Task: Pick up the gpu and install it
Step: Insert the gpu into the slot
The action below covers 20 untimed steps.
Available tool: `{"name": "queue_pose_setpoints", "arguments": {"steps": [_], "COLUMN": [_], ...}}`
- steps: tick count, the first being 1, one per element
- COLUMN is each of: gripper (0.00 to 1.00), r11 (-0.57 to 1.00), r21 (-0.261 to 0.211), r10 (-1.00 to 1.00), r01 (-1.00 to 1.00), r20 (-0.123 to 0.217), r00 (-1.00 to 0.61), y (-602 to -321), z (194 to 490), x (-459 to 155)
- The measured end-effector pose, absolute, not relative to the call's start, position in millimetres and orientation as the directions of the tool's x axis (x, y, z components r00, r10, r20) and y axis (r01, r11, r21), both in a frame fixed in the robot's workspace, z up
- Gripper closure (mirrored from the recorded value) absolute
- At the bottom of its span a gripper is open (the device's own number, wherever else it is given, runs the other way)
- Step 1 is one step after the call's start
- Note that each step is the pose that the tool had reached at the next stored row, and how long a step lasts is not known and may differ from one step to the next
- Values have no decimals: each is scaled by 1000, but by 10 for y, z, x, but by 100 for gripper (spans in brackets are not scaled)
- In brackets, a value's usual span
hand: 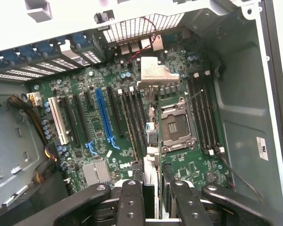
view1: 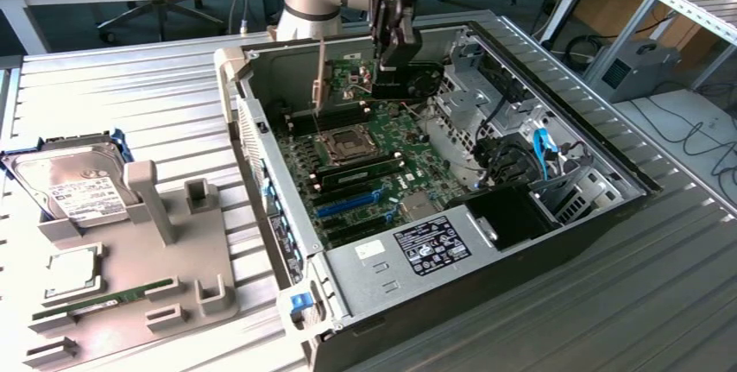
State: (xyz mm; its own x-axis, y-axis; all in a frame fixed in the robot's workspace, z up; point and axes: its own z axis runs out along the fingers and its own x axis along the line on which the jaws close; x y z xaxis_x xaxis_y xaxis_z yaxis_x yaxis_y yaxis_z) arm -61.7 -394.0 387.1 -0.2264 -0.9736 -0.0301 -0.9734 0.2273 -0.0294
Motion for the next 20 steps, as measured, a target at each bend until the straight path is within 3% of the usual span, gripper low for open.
{"name": "queue_pose_setpoints", "arguments": {"steps": [20], "gripper": [73], "r11": [187], "r21": [-29], "r10": [-982], "r01": [-982], "r20": [-30], "r00": [-187], "y": [-3940], "z": [3871], "x": [-617]}}
